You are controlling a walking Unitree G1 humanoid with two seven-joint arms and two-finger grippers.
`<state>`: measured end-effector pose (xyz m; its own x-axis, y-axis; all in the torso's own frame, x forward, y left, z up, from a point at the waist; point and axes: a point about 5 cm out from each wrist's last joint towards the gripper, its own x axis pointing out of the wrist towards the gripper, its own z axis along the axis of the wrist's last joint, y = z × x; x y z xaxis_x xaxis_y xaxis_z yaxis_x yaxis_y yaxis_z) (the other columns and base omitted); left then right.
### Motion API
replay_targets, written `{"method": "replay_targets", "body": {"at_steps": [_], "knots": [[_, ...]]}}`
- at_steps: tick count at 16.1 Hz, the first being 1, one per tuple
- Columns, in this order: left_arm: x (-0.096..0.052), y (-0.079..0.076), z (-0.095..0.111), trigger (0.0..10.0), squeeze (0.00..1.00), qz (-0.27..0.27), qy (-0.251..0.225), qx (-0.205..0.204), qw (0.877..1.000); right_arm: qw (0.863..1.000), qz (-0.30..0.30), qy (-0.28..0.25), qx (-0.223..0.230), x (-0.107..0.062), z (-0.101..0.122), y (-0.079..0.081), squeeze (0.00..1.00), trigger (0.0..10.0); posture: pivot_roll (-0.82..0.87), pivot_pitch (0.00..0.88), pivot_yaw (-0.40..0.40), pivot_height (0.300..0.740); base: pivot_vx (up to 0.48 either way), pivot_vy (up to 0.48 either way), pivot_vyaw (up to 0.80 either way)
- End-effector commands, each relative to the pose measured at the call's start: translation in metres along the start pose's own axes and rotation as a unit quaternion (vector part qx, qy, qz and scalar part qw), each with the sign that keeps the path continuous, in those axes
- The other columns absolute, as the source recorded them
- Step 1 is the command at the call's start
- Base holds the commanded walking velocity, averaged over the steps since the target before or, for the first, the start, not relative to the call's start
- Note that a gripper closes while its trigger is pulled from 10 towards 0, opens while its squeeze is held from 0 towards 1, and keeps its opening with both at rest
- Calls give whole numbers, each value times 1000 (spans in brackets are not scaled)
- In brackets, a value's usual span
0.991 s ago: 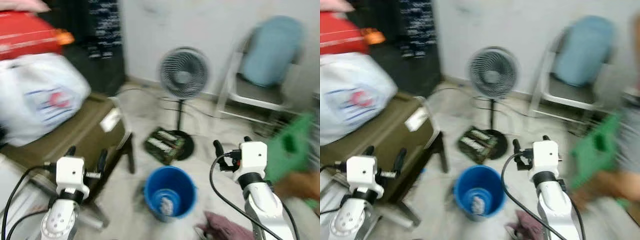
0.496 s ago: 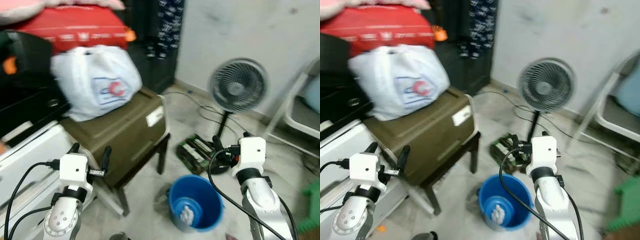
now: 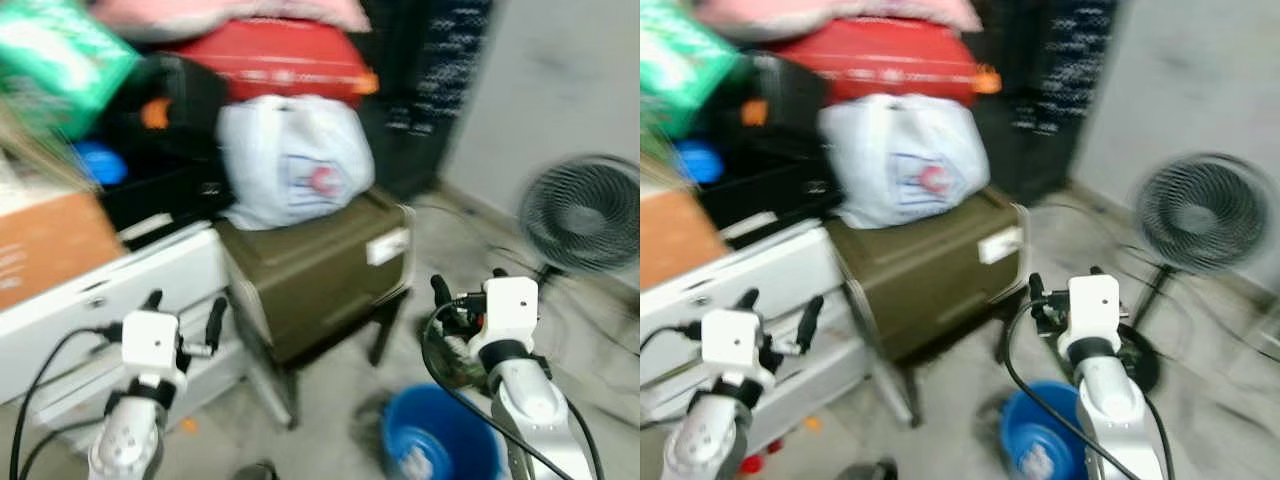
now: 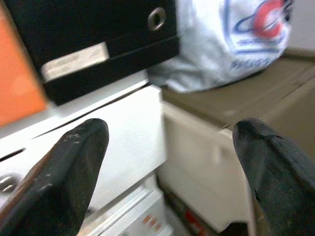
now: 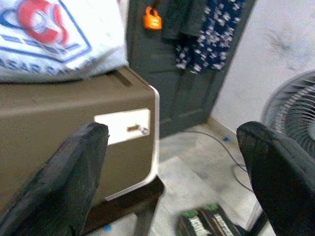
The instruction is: Clean up the room
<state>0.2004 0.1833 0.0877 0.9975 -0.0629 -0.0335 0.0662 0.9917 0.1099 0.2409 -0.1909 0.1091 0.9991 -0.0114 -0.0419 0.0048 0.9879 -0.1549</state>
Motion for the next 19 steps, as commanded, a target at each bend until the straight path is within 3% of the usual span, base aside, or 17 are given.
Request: {"method": "replay_targets", "body": {"at_steps": [1,19], "knots": [[5,3,11,10000,0,1,-18,7,1000,1000,-7,-5,3,0,5,-1,0,10000,-88,0,-25,740,0,0,800],[-2,-1,12,10000,0,-28,-7,18,999,1000,-5,9,4,-2,4,0,0,10000,-79,0,-34,740,0,0,800]]}}
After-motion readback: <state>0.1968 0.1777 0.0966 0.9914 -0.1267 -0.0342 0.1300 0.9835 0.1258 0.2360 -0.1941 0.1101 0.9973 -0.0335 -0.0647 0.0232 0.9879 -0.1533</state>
